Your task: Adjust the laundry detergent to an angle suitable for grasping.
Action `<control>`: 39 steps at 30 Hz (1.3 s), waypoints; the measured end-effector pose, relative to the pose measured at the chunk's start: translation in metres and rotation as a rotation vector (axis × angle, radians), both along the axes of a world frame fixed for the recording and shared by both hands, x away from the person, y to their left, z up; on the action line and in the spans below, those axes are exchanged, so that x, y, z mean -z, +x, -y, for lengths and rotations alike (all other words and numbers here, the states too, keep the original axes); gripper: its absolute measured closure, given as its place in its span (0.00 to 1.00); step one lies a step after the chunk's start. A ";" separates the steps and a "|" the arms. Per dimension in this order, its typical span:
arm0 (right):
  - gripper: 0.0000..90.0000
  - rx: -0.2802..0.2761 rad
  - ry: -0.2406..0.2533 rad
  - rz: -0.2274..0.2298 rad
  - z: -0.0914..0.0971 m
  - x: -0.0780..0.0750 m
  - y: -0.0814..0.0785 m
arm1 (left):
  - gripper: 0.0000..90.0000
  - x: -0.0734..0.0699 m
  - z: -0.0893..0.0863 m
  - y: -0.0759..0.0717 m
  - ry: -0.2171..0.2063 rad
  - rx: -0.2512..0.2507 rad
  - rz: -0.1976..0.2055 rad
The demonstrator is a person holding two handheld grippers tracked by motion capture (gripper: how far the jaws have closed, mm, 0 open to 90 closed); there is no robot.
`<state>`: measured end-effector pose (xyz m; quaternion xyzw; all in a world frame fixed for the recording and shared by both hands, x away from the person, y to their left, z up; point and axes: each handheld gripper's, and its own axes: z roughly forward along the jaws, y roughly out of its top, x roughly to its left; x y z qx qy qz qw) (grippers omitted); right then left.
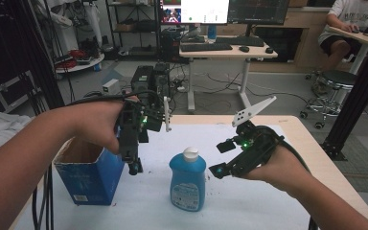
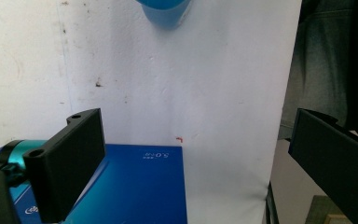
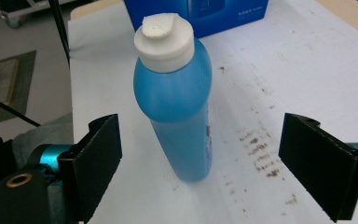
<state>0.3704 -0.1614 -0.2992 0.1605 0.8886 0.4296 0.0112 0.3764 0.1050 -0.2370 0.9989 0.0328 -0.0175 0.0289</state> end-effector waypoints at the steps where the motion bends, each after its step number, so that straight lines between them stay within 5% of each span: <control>1: 0.12 0.001 -0.010 -0.002 0.001 -0.002 0.000 | 0.04 0.000 0.000 0.000 0.003 0.000 -0.001; 14: 0.12 0.003 -0.244 0.009 0.012 -0.020 0.003 | 0.04 0.000 0.002 0.000 0.009 -0.002 -0.003; 20: 0.12 -0.011 -0.429 -0.006 0.020 -0.026 0.012 | 0.04 0.001 0.005 0.000 0.012 0.002 -0.010; 24: 0.12 -0.055 -0.490 -0.040 0.021 -0.029 0.014 | 0.04 0.002 0.006 0.001 0.015 0.002 -0.013; 39: 0.12 -0.086 -0.716 -0.034 0.024 -0.025 0.024 | 0.04 0.009 0.010 0.005 0.025 0.000 -0.031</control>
